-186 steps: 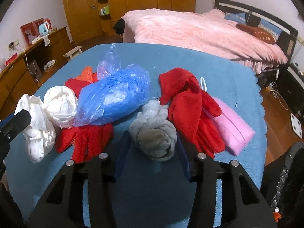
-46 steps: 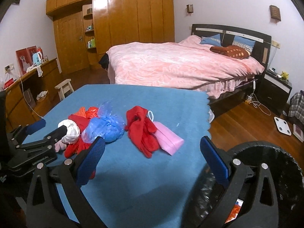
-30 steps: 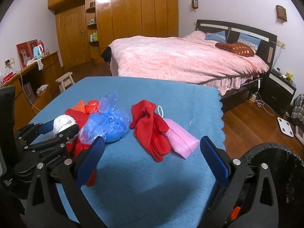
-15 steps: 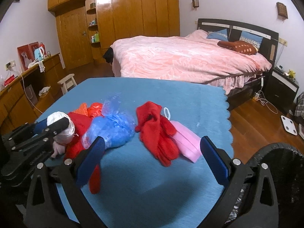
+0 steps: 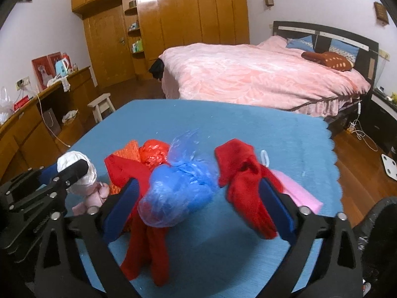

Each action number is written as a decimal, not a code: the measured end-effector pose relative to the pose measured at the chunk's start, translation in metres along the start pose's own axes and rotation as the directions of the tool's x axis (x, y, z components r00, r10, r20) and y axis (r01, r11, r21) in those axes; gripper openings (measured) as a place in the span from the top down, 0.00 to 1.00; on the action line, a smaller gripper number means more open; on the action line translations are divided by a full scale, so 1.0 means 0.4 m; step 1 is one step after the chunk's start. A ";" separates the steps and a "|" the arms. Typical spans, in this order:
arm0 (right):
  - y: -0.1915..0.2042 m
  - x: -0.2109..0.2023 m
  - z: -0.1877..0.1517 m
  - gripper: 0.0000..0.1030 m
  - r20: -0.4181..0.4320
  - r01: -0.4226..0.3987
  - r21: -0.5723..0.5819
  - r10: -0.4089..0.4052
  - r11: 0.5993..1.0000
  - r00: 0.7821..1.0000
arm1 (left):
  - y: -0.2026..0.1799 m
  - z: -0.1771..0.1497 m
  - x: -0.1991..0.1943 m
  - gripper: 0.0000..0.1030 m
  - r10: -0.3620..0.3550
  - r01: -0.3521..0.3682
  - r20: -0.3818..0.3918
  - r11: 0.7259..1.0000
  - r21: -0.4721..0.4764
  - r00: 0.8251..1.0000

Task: Collect trash
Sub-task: 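Grasp the blue plastic bag with the right tool while the left tool holds the tissue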

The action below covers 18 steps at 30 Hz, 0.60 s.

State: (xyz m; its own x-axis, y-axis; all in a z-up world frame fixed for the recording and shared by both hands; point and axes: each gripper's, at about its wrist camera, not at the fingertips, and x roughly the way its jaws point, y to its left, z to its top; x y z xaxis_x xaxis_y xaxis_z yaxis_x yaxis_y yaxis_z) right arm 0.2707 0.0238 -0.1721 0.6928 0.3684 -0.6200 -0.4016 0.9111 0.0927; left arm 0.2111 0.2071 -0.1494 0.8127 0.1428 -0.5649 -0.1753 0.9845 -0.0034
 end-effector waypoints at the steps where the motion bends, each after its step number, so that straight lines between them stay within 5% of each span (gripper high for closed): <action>1: 0.006 0.010 -0.001 0.17 -0.010 -0.002 -0.003 0.002 1.000 1.000 | 0.003 0.000 0.001 0.71 0.000 0.000 0.001 1.000 -0.001 1.000; 7: 0.032 0.057 -0.007 0.24 -0.056 -0.005 -0.016 0.004 1.000 0.998 | 0.019 -0.005 0.004 0.71 -0.001 0.002 0.002 1.000 -0.013 1.000; 18: 0.043 0.088 -0.028 0.58 -0.125 -0.056 -0.015 0.054 0.998 0.991 | 0.027 -0.015 -0.001 0.71 -0.011 0.011 -0.001 1.000 -0.019 1.000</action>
State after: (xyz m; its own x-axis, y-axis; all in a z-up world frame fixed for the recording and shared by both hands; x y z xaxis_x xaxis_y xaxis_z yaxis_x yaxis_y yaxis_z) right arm 0.2815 0.0503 -0.2010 0.5900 0.3910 -0.7065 -0.4490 0.8860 0.1154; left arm 0.2056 0.2169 -0.1541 0.8141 0.1315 -0.5656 -0.1765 0.9840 -0.0253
